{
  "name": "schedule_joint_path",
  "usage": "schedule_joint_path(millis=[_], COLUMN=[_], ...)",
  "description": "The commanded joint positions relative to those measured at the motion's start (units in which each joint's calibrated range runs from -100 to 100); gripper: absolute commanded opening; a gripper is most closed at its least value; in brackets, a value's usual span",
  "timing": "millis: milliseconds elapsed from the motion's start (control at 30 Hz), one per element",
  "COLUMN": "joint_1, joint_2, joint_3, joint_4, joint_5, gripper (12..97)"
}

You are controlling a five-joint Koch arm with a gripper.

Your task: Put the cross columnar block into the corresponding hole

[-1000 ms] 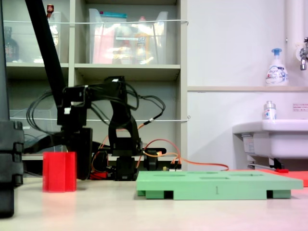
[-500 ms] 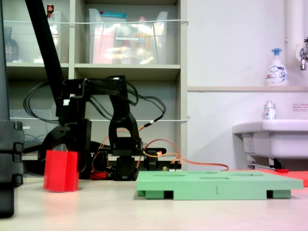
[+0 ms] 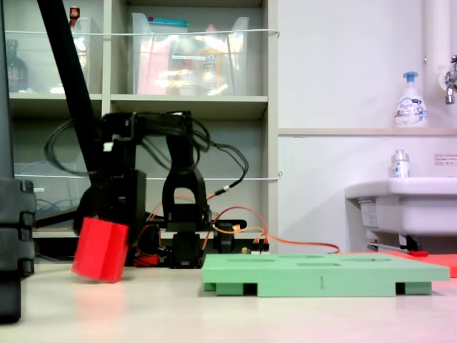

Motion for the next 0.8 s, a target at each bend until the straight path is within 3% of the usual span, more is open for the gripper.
schedule_joint_path(millis=[0,200,367,500,600,767], joint_1=[0.29,4.98,13.28,22.47,28.38,32.19], joint_2=[-8.77,-34.33,-48.01,-49.13,-45.92,-40.05], joint_3=[0.13,2.73,7.91,10.10,10.80,10.80], joint_4=[-8.41,-13.80,-13.80,-13.80,-5.04,5.46], joint_5=[0.54,4.05,10.99,23.59,27.45,28.13], gripper=[35.9,36.0,36.0,36.0,36.0,36.0])
